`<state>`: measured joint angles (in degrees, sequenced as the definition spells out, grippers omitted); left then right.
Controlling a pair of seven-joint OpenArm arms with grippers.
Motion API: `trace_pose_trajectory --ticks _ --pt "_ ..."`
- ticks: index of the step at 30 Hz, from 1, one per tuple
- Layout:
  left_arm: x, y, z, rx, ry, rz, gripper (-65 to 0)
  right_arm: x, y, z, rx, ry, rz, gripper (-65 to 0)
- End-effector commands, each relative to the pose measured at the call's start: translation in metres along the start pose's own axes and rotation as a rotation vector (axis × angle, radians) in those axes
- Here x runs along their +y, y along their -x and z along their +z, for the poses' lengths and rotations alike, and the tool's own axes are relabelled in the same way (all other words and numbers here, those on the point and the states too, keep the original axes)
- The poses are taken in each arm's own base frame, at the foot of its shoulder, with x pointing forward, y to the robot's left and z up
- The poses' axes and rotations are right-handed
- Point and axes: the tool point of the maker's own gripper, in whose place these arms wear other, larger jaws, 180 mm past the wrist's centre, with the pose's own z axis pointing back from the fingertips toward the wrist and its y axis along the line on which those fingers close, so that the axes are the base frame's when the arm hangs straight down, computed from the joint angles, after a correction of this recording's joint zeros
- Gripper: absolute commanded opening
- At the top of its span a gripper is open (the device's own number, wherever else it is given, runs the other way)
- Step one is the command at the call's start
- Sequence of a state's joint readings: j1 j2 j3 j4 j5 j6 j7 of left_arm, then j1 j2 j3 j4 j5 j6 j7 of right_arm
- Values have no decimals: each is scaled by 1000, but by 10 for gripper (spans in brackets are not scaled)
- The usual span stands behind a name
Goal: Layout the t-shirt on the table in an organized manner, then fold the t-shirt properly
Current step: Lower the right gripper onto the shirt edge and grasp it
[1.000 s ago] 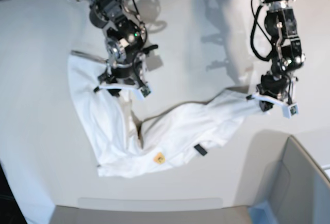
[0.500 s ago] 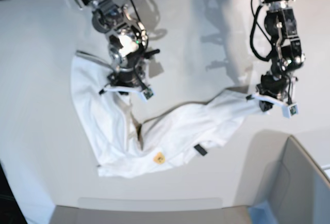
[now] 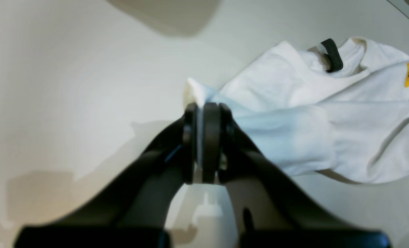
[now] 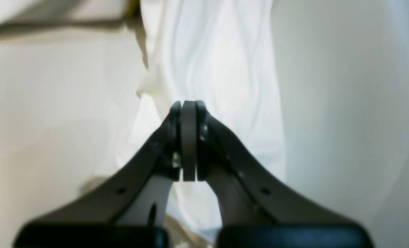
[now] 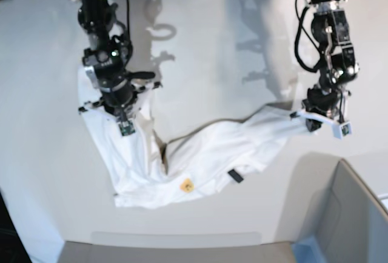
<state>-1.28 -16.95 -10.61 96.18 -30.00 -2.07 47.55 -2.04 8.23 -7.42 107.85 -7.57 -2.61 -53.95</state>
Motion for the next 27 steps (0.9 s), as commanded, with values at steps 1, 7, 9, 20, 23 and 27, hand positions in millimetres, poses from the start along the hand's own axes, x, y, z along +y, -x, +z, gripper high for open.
trace_pose_trajectory --ticks 1,7,9,20,23,27 --pt "-4 -19 3 -61 9 -8 -621 -2 -1 4 -11 1 7 -650" --pt "-4 -19 3 -61 10 -9 -621 9 16 3 56 -33 32 -650" --pt "-4 -19 3 -61 10 -9 -621 20 21 3 103 -69 95 -628" --pt "-4 -17 3 -56 9 -8 -621 19 8 -7 106 -68 123 -350" --pt "-4 -17 3 -56 9 -8 -621 13 11 -26 151 -55 130 -350" --pt "-4 -19 3 -59 10 -8 -621 29 13 -50 159 -90 158 -350"
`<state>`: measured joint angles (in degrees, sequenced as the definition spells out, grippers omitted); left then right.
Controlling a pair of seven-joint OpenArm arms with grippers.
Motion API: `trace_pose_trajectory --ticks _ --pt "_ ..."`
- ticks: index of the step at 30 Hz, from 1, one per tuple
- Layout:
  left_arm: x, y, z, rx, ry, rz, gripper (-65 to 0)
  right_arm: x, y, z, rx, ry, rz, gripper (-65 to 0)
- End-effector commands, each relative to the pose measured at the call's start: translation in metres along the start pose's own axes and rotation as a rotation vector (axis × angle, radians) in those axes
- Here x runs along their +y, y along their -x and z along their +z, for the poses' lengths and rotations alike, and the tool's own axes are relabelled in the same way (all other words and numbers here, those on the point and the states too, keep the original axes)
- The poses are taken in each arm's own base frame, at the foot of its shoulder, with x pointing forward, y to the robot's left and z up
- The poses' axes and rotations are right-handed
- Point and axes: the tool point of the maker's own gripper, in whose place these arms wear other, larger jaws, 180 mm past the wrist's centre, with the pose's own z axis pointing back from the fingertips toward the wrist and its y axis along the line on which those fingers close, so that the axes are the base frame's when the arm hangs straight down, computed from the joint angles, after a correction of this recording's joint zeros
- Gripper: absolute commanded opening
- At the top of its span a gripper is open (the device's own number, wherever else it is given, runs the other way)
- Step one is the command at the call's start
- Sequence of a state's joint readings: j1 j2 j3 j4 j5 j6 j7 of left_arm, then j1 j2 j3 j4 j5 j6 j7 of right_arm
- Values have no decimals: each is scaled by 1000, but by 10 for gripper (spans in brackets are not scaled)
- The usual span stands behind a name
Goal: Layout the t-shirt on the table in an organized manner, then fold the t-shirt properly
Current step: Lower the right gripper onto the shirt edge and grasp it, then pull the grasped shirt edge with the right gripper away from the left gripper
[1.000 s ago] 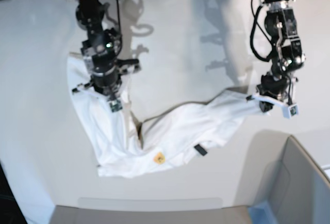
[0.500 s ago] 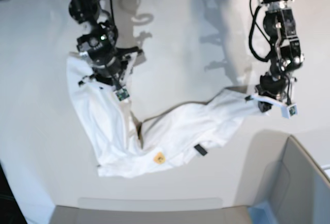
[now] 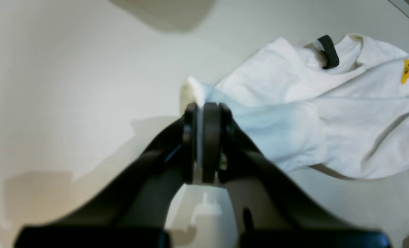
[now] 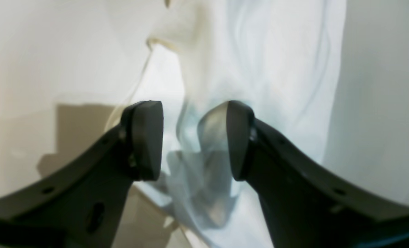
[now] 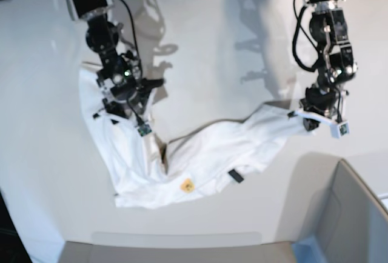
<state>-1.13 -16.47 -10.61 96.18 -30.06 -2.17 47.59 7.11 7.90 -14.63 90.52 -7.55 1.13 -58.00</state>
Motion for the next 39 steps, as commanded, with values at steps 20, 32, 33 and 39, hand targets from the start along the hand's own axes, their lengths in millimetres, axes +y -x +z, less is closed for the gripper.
trace_pose_trajectory --ticks 20,32,33,39 --pt "-2 -24 3 -70 3 -13 -621 26 28 -2 18 -54 -6 -650" --pt "-1 -24 3 -72 2 -10 -621 -20 -74 110 -448 37 -140 -650" --pt "-1 -24 3 -72 0 -9 -621 -29 -77 113 -475 31 -211 -650" --pt "-1 -21 3 -65 1 -13 -621 -142 -44 115 -573 90 -680 -650"
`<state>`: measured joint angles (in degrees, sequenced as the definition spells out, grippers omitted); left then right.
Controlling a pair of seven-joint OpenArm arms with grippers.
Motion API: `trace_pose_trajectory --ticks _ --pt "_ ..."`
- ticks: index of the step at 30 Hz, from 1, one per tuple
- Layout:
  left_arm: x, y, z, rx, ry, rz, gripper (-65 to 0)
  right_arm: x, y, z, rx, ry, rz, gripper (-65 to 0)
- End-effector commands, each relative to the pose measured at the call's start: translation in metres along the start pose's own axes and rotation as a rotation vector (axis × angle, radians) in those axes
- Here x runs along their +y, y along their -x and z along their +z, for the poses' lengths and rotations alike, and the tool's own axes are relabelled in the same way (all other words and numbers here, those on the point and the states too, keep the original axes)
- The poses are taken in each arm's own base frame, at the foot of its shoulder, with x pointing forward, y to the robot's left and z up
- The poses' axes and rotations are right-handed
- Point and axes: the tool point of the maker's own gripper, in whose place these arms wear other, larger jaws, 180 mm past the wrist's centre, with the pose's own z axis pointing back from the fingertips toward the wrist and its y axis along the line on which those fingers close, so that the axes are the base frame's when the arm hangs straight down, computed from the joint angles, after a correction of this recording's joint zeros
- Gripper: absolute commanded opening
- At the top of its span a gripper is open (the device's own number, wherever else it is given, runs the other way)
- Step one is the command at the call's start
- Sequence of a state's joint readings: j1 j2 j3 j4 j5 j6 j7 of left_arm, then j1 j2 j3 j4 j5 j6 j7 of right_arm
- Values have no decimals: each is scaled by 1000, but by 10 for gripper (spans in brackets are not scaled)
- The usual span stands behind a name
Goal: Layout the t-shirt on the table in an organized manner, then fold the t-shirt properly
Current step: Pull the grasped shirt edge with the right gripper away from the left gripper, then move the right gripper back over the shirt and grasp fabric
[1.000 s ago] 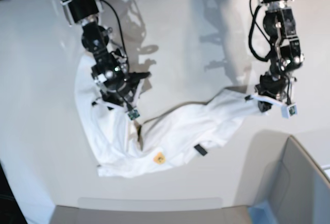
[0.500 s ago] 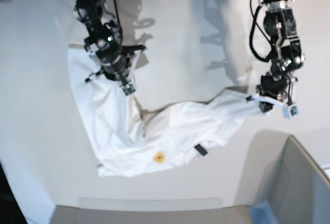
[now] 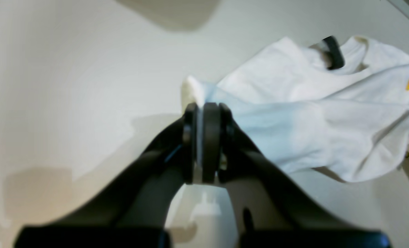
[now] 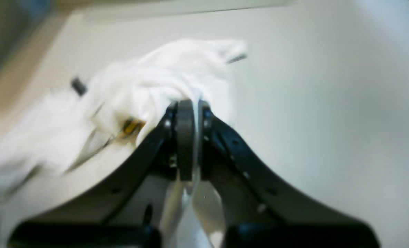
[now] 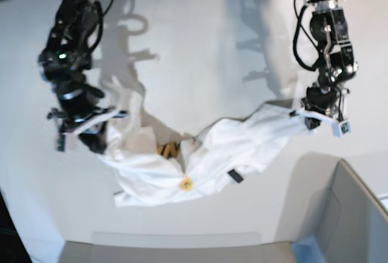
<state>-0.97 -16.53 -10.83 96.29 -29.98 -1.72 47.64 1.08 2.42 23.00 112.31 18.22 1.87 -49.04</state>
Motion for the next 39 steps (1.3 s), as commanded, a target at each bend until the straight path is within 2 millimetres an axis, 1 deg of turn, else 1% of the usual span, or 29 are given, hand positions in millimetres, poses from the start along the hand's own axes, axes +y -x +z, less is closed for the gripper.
trace_pose_trajectory --ticks 1,2,3,4,5,6,7,8,9,10,12,14,15,16,17,18,20,21,23,25,27,29,32,33,35,37,39 --pt "-4 -21 3 -65 12 -18 -621 -38 -10 -2 -31 71 -64 -650" --pt "-4 -21 3 -63 12 -19 -621 -66 -3 -7 -8 116 -122 -650" --pt "-4 -21 3 -63 12 -19 -621 -94 11 -13 48 158 -173 -650" --pt "-4 -21 3 -62 13 -19 -621 -117 30 -20 136 189 -194 -650" --pt "-4 -21 3 -62 13 -19 -621 -136 43 -22 203 214 -195 -650" --pt "-5 -20 3 -62 13 -18 -621 -150 52 -23 255 230 -183 -650" --pt "-5 -20 3 -62 15 -17 -621 -153 62 -26 299 224 -169 -650" --pt "-5 -21 3 -63 16 -16 -621 -150 63 -27 312 210 -148 -650" --pt "-8 -20 2 -63 20 -9 -621 -150 64 -26 320 207 -135 -628" --pt "-12 -18 1 -61 28 2 -621 -149 62 -23 317 202 -115 -580" --pt "-17 -15 1 -59 38 15 -621 -143 49 -20 285 193 -77 -471" --pt "-20 -14 1 -60 45 21 -621 -129 35 -19 251 166 -27 -365" --pt "-22 -13 1 -59 48 26 -621 -119 31 -18 243 145 5 -324" --pt "-23 -12 1 -58 48 28 -621 -110 28 -14 232 129 36 -296" --pt "-22 -12 1 -57 48 27 -621 -101 17 -9 205 112 83 -284" --pt "-22 -11 1 -55 48 26 -621 -91 14 -4 193 93 119 -283" --pt "-22 -10 1 -54 48 26 -621 -63 11 10 170 35 200 -284" --pt "-23 -11 2 -57 49 25 -621 -52 11 16 170 10 241 -284" --pt "-25 -15 4 -69 54 21 -621 -27 30 26 214 -65 321 -284" --pt "-27 -19 7 -83 60 17 -621 -9 58 31 292 -130 374 -284" --pt "-27 -20 7 -85 59 14 -621 -4 86 34 367 -151 423 -284" --pt "-25 -22 8 -88 54 12 -621 -5 109 32 419 -126 507 -284" --pt "-26 -22 8 -89 57 12 -621 -12 139 28 484 -54 718 -284" --pt "-27 -21 8 -87 59 14 -621 -15 146 27 496 -32 791 -284" --pt "-27 -21 8 -87 60 15 -621 -11 149 19 485 5 940 -284" --pt "-27 -21 8 -86 59 13 -621 -3 148 14 454 28 1052 -284" --pt "-25 -19 8 -84 55 13 -621 9 142 8 415 27 1125 -284"
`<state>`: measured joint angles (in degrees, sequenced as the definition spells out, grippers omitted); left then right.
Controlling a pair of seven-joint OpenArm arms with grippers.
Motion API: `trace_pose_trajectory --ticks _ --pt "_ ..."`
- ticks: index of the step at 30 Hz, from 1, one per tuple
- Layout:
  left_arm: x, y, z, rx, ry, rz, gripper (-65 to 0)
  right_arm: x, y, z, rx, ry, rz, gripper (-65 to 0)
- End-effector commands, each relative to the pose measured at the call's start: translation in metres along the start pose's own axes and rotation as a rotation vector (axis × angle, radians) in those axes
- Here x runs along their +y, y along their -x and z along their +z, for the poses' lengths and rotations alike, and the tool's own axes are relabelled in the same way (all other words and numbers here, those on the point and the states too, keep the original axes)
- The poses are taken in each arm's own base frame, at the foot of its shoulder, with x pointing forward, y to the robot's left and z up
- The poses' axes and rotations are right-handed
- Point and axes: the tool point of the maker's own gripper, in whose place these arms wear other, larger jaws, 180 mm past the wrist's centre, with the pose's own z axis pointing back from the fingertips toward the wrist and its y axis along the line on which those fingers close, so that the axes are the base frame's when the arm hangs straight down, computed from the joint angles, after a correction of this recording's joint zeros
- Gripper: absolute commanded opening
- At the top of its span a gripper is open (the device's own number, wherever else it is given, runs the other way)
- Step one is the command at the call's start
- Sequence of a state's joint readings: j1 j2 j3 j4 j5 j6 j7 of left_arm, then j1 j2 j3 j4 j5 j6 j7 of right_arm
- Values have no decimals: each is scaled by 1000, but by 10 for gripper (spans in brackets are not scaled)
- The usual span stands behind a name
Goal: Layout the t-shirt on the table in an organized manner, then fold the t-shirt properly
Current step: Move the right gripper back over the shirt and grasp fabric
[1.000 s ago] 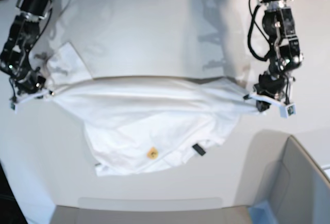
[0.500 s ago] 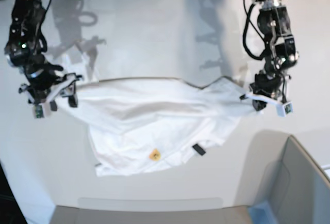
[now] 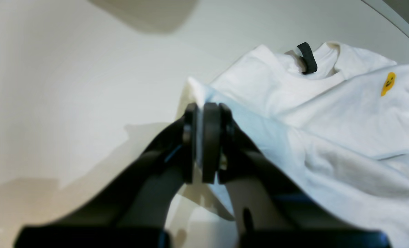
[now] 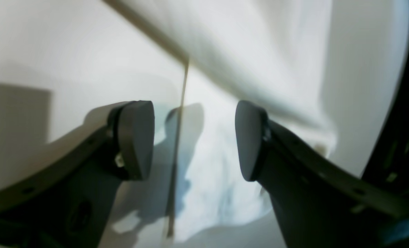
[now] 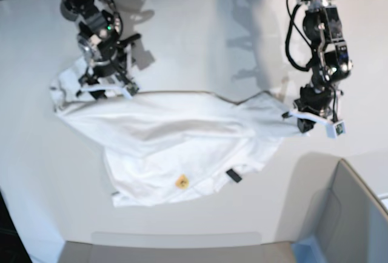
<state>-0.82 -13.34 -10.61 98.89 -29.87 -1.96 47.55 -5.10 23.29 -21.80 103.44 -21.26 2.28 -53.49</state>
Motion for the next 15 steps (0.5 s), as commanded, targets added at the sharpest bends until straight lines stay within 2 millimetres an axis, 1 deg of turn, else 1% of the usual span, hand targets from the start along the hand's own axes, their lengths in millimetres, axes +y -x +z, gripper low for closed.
trace_pose_trajectory --ticks 1,3,5,9,13,15 --pt "0 -17 4 -54 4 -15 -621 -16 -13 1 -40 48 16 -284" --pt "1 -14 4 -48 2 -15 -621 -20 -22 -4 -52 57 37 -284" --pt "1 -13 4 -46 2 -16 -621 -25 -24 -13 -39 64 67 -284" --pt "2 -13 4 -48 0 -14 -621 -28 -32 -30 -24 51 168 -284" --pt "2 -14 4 -48 -2 -14 -621 -35 -29 -51 30 57 225 -284" --pt "2 -14 4 -48 -2 -14 -621 -31 -22 -62 66 40 264 -284"
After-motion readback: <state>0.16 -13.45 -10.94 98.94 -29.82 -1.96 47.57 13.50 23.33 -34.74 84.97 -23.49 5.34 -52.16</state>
